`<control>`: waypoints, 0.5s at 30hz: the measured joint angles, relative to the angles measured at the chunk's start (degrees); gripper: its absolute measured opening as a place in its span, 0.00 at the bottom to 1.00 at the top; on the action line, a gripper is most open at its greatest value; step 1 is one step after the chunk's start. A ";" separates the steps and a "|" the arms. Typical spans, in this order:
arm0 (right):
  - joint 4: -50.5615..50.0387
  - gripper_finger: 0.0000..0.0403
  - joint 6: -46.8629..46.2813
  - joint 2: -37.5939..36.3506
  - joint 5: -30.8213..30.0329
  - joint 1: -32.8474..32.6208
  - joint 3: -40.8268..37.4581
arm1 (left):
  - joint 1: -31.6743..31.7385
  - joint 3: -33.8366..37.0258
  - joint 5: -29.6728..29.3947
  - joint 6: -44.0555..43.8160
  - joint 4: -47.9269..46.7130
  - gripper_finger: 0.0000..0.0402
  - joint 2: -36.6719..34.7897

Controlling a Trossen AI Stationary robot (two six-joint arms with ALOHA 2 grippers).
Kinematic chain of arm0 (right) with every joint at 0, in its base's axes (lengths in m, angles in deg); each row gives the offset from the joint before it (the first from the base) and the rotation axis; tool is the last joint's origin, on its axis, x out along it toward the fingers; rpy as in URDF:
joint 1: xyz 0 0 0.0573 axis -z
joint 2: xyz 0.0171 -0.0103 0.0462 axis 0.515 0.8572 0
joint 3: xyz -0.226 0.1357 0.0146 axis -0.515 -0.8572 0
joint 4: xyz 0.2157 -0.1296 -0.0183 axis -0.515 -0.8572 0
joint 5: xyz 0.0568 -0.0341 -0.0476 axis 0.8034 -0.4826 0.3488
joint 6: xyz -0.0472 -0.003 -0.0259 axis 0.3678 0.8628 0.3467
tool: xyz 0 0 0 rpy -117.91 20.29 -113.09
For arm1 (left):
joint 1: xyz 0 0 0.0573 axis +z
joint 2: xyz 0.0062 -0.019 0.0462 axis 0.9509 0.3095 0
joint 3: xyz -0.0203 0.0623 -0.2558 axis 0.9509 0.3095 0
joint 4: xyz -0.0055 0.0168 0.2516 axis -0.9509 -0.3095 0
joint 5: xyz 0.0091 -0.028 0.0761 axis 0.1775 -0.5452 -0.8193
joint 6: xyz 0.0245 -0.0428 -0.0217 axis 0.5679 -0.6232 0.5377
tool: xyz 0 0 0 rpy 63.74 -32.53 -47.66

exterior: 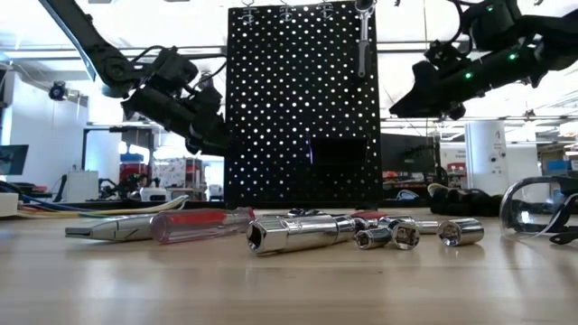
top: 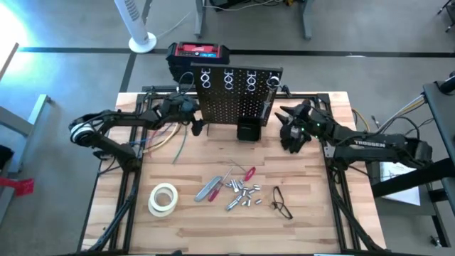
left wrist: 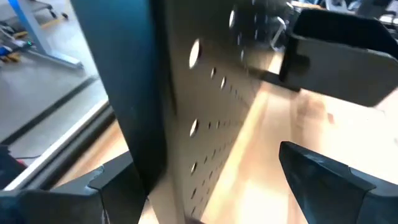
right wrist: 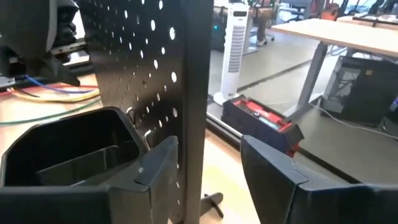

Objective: Hang tools onto peg board
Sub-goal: Hang the red screwdriver on the peg board

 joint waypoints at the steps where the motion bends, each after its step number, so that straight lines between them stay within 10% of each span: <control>1: 0.00 0.42 -0.01 0.21 0.04 0.00 0.25 | -0.25 0.35 0.22 -0.02 -0.01 0.82 -0.43; 15: -7.70 0.37 -5.20 -9.76 2.72 -2.77 0.56 | -1.10 1.41 -2.63 -0.52 -16.32 0.82 -12.83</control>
